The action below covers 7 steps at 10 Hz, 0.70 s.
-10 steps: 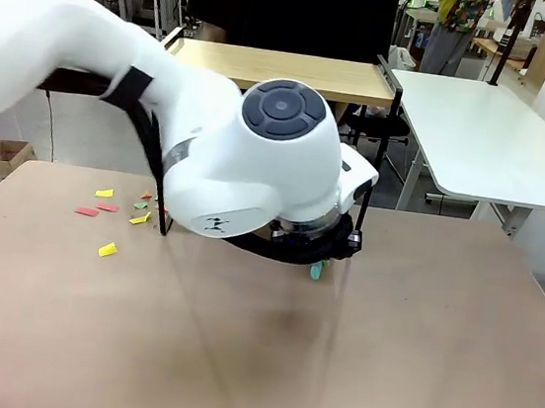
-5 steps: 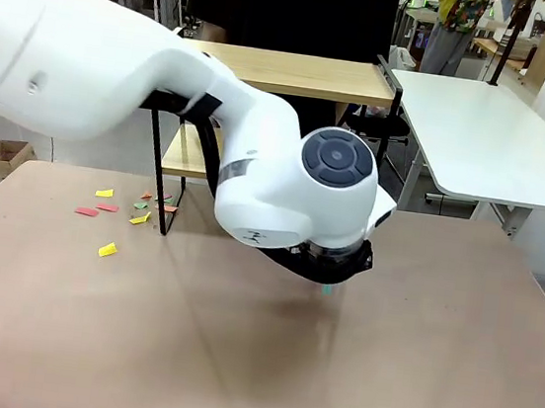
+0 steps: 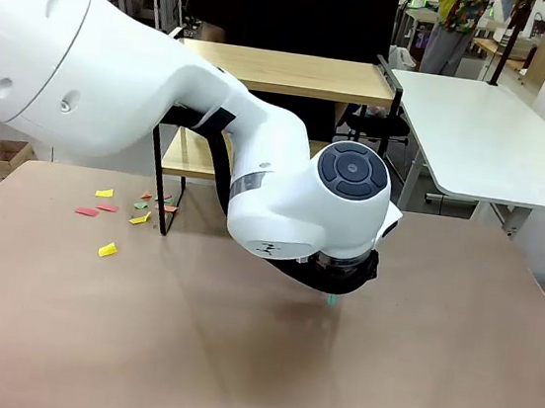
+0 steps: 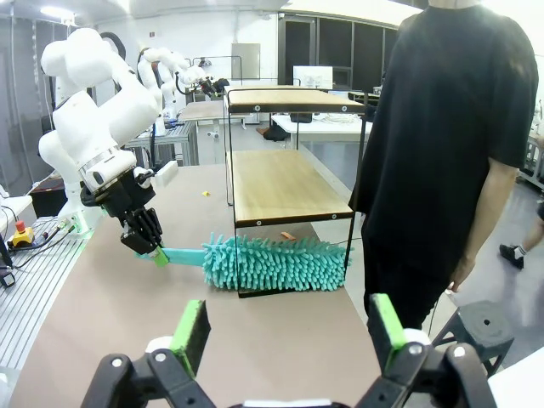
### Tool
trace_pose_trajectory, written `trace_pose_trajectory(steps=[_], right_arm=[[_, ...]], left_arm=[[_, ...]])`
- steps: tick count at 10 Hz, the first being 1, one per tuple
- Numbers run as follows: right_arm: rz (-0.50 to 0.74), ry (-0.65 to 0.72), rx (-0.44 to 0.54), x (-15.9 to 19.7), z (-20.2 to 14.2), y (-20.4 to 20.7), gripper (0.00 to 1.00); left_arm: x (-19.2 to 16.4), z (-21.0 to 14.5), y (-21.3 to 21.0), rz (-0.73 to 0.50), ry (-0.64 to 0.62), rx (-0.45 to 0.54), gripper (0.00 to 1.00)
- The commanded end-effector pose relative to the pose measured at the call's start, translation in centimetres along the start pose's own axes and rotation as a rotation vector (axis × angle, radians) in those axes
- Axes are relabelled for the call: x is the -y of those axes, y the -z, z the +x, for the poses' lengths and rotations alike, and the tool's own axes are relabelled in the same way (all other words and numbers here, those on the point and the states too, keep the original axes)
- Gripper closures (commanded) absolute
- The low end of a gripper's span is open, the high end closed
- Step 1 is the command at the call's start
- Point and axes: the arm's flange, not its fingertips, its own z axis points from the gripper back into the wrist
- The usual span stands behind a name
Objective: Clean the shelf.
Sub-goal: Clean the specific section of the Shelf indicated by the human with the Duster.
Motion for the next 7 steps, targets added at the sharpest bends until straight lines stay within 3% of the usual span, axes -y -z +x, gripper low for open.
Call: trace_pose_trajectory(steps=[1,7], right_arm=[[0.002,-0.007,0.001,0.0,0.3,0.2,0.0],[0.002,-0.007,0.001,0.0,0.3,0.2,0.0]], left_arm=[[-1.2,0.5,-0.3,0.044,-0.028,-0.008,0.87],[-8.2,2.4,-0.5,0.116,-0.071,-0.073,0.87]])
